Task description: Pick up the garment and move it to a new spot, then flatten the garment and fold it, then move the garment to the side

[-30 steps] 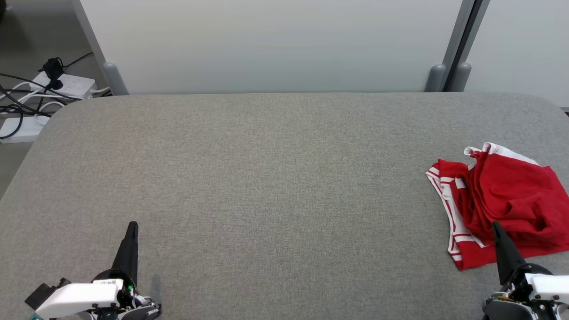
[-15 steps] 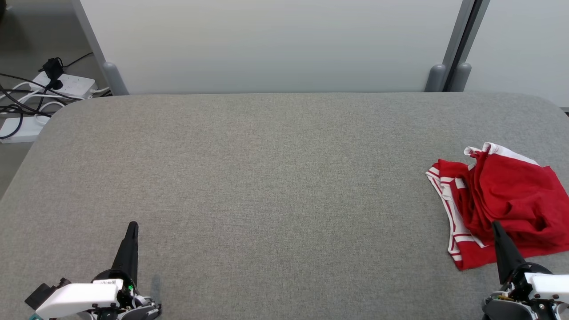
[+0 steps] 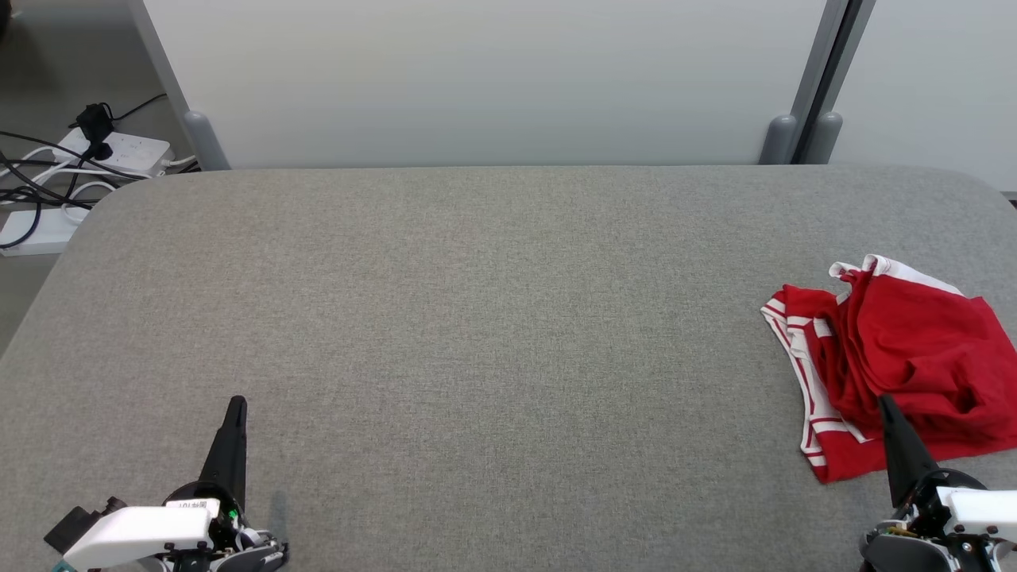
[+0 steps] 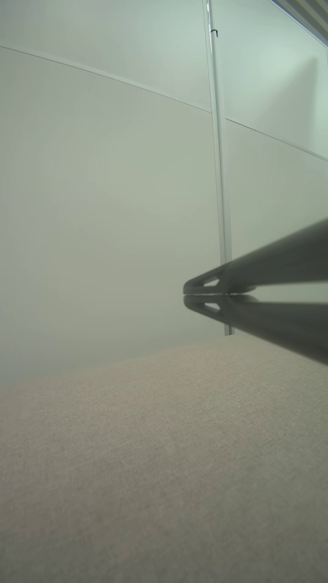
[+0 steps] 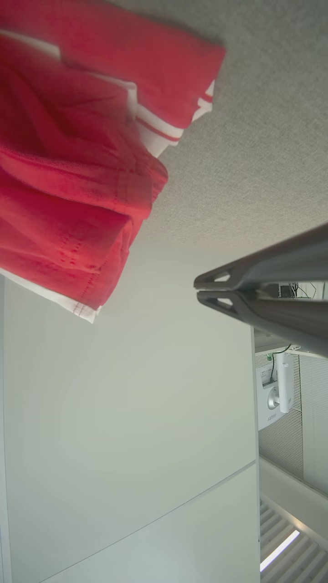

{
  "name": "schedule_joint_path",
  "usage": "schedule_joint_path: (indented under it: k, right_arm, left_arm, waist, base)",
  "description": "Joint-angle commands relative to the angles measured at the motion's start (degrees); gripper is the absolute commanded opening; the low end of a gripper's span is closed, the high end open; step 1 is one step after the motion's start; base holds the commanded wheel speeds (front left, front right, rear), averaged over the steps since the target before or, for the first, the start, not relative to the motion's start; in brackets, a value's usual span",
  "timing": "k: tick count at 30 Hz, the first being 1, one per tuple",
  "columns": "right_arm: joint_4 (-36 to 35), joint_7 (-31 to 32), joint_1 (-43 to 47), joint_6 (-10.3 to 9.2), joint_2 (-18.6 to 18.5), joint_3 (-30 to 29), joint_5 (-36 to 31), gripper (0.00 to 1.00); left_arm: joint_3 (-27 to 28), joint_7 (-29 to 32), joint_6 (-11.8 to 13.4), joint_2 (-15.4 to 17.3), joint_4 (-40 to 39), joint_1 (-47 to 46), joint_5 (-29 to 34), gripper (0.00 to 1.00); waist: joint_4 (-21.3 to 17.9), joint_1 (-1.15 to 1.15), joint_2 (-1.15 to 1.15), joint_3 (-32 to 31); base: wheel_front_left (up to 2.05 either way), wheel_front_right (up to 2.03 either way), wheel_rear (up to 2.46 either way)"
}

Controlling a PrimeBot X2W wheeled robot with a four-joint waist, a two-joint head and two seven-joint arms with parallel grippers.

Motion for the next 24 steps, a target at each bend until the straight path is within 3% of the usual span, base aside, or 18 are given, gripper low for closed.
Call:
schedule_joint_path:
  k: [1,24]
  right_arm:
    - [-1.52,0.69,-2.51,0.09,-0.58,1.11,-0.36,0.0]
    - [-1.5,0.93,-2.54,0.09,-0.37,0.81,-0.61,0.0]
  left_arm:
    - [1.87,0.31,-0.48,0.48,-1.28,-3.31,0.12,0.0]
    - [1.96,0.39,-0.48,0.42,-1.28,-3.32,0.2,0.0]
  waist:
    - [0.0,0.0,0.0,0.0]
    - [0.0,0.0,0.0,0.0]
  base:
    - [0.0,0.0,0.0]
    - [0.0,0.0,0.0]
